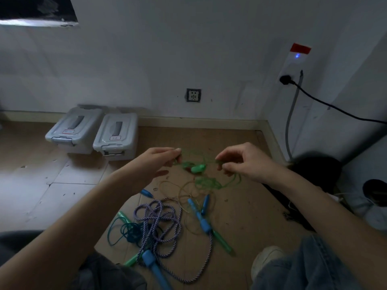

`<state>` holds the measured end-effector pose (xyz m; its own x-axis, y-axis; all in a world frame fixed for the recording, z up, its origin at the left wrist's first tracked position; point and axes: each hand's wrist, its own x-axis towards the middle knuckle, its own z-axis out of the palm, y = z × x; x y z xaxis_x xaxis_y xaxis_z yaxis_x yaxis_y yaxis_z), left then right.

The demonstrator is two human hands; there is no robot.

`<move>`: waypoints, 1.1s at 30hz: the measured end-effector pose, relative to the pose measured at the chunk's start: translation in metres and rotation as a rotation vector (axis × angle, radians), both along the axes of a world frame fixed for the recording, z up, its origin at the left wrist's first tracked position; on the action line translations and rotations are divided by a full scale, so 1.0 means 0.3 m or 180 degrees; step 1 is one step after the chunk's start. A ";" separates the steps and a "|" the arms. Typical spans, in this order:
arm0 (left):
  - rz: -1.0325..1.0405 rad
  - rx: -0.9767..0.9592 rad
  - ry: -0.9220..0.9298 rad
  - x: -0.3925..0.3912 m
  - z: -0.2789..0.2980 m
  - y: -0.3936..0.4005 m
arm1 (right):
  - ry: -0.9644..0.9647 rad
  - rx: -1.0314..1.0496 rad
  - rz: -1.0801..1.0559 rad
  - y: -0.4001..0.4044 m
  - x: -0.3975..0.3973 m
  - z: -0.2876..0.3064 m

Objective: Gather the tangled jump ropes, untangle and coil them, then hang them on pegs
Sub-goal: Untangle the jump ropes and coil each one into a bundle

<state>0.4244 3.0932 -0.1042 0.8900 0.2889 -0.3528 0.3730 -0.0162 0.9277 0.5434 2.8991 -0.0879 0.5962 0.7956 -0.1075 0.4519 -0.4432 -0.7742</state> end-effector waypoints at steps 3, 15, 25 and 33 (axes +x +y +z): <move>0.0194 -0.0181 -0.0248 0.007 0.006 -0.009 | 0.0104 0.0338 -0.0226 0.004 0.000 0.011; -0.0319 0.2729 -0.0199 0.006 -0.045 0.005 | 0.0434 0.1278 -0.1373 0.011 0.015 -0.006; -0.1097 0.1419 -0.1013 0.012 -0.004 -0.061 | 0.0719 0.0749 0.0224 0.018 -0.061 0.041; -0.0889 0.1337 -0.0855 0.023 0.003 -0.044 | -0.0218 0.1115 -0.0908 0.028 -0.034 -0.007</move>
